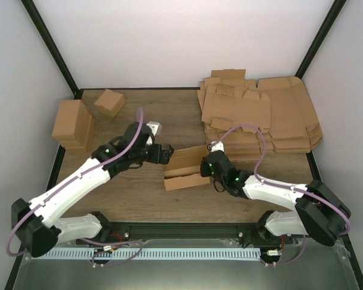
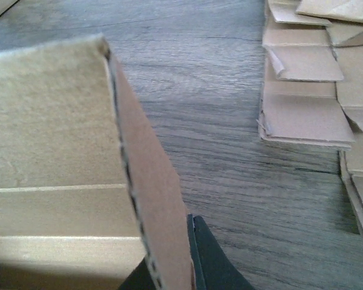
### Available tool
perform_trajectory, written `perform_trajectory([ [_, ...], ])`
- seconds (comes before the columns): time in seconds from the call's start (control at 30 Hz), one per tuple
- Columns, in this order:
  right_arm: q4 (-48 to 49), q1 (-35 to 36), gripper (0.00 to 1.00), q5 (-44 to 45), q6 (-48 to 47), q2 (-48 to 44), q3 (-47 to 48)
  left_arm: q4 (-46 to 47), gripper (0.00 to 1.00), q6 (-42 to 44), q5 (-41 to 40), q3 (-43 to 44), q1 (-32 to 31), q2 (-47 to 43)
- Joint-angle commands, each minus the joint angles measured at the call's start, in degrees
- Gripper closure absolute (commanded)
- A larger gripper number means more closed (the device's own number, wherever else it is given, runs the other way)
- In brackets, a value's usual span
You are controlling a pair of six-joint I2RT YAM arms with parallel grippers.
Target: Fold the paper box
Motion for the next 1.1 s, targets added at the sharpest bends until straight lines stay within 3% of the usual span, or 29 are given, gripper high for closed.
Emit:
perform_trajectory([
  [0.0,0.94,0.30,0.99,-1.92,-6.42,-0.49,0.01,-2.68,0.05,12.01,7.30,6.35,2.36,6.10],
  [0.23,1.36,0.30,0.99,-3.08,-8.61,-0.77,0.14,-2.31,0.22,23.34,23.28,10.88,2.32,16.82],
  [0.43,0.91,0.30,0.99,-3.50,-9.72,-0.29,0.76,-1.43,0.35,25.19,23.03,10.52,2.31,20.57],
  [0.6,-0.41,0.30,0.98,-3.56,-10.14,0.31,2.21,0.52,0.79,25.77,22.29,9.98,2.00,20.90],
  [0.7,-3.46,0.30,0.95,-2.94,-9.86,0.88,4.02,0.94,0.90,26.10,22.04,9.34,1.55,21.07],
  [1.07,-9.86,0.30,0.67,-4.30,-8.89,-3.67,6.60,2.36,0.94,25.50,19.80,5.68,-0.66,21.56],
])
